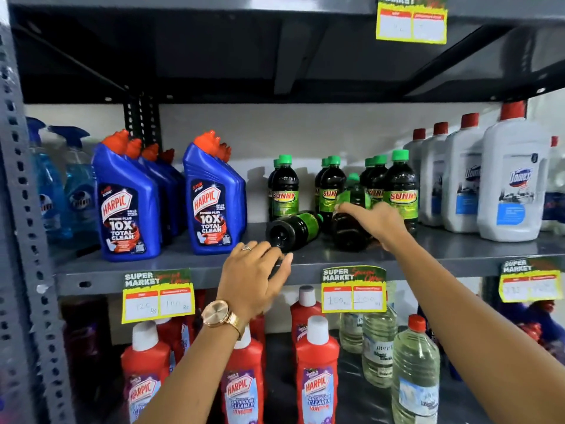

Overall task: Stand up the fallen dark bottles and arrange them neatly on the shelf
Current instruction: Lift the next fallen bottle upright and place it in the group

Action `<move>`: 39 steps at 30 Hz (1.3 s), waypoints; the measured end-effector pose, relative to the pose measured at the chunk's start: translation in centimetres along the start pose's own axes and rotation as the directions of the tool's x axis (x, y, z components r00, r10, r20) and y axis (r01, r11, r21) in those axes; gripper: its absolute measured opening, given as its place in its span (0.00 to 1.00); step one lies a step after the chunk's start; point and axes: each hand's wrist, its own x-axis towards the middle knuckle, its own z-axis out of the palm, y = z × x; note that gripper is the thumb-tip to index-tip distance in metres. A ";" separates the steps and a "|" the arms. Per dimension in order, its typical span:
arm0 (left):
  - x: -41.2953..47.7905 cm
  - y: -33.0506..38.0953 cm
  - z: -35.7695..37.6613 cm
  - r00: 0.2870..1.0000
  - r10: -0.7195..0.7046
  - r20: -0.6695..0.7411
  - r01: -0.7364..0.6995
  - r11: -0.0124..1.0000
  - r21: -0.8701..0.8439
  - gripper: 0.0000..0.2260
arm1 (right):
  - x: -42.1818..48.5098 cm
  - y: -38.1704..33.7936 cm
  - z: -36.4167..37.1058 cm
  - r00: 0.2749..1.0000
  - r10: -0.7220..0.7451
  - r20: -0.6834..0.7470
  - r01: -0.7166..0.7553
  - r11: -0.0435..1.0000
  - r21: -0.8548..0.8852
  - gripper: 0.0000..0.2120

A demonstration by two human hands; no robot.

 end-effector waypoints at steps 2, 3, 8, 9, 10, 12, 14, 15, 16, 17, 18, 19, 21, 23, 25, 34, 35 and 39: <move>-0.1 -0.5 0.0 0.999 0.030 -0.015 -0.030 0.999 -0.010 0.14 | -0.2 0.1 0.3 0.987 -0.115 -0.111 0.104 0.989 -0.101 0.37; -0.2 -0.5 0.1 0.999 0.022 -0.029 -0.023 1.000 -0.014 0.13 | -0.3 0.1 0.6 0.978 -0.158 -0.133 0.142 0.982 -0.123 0.39; 0.3 0.3 0.5 0.990 -0.107 -0.091 0.104 0.994 -0.030 0.15 | -0.2 0.4 1.5 0.984 -0.134 -0.116 0.122 0.987 -0.101 0.43; 0.3 0.3 0.5 0.988 -0.118 -0.098 0.114 0.993 -0.038 0.15 | -0.1 0.4 1.5 0.988 -0.116 -0.104 0.105 0.989 -0.104 0.44; 0.3 0.4 0.5 0.987 -0.123 -0.102 0.118 0.992 -0.050 0.15 | -0.1 0.3 1.4 0.993 -0.093 -0.076 0.087 0.993 -0.082 0.44; 0.3 0.3 0.6 0.986 -0.130 -0.105 0.123 0.990 -0.066 0.15 | 0.1 0.5 1.4 0.997 -0.069 0.019 0.067 0.995 0.074 0.43; 0.3 0.4 0.6 0.985 -0.133 -0.110 0.125 0.989 -0.076 0.15 | 0.4 1.0 1.2 0.989 -0.063 0.133 0.022 0.958 0.287 0.35; 0.2 0.4 0.6 0.984 -0.135 -0.113 0.126 0.989 -0.078 0.15 | 0.9 1.5 1.3 0.982 -0.085 0.171 0.018 0.934 0.357 0.25; 0.2 0.4 0.6 0.983 -0.140 -0.115 0.131 0.988 -0.081 0.16 | 0.9 1.7 1.3 0.979 -0.090 0.185 0.012 0.922 0.388 0.13; 0.2 0.4 0.6 0.982 -0.149 -0.116 0.139 0.986 -0.087 0.16 | 1.1 1.9 1.3 0.980 -0.089 0.177 0.012 0.919 0.394 0.09; 0.2 0.4 0.6 0.981 -0.160 -0.114 0.149 0.984 -0.099 0.17 | 1.4 2.1 1.3 0.985 -0.077 0.153 0.014 0.927 0.375 0.14; 0.2 0.4 0.4 0.979 -0.172 -0.108 0.159 0.980 -0.118 0.17 | 1.4 2.2 1.4 0.990 -0.070 0.123 0.024 0.940 0.341 0.24; 0.3 0.5 0.2 0.977 -0.189 -0.098 0.172 0.973 -0.155 0.18 | 1.5 2.2 1.5 0.997 -0.066 0.043 0.053 0.966 0.253 0.41; 0.3 0.6 -0.2 0.975 -0.200 -0.091 0.182 0.966 -0.182 0.19 | 1.4 2.1 1.7 0.998 -0.055 0.011 0.050 0.967 0.249 0.37; 0.4 0.7 -0.4 0.973 -0.213 -0.086 0.193 0.962 -0.192 0.19 | 1.6 2.3 1.6 0.995 -0.042 0.085 0.008 0.932 0.363 0.26; 0.4 0.9 -0.5 0.966 -0.252 -0.059 0.234 0.949 -0.213 0.20 | 1.6 2.4 1.7 0.995 -0.030 0.096 0.009 0.977 0.215 0.51; 0.3 0.9 -0.5 0.963 -0.263 -0.055 0.245 0.945 -0.218 0.20 | 1.7 2.4 1.7 0.989 -0.034 0.141 -0.003 0.968 0.252 0.53; 0.3 1.1 -0.5 0.953 -0.298 -0.055 0.281 0.938 -0.205 0.19 | 2.1 2.9 1.4 0.977 -0.057 0.207 -0.010 0.952 0.307 0.37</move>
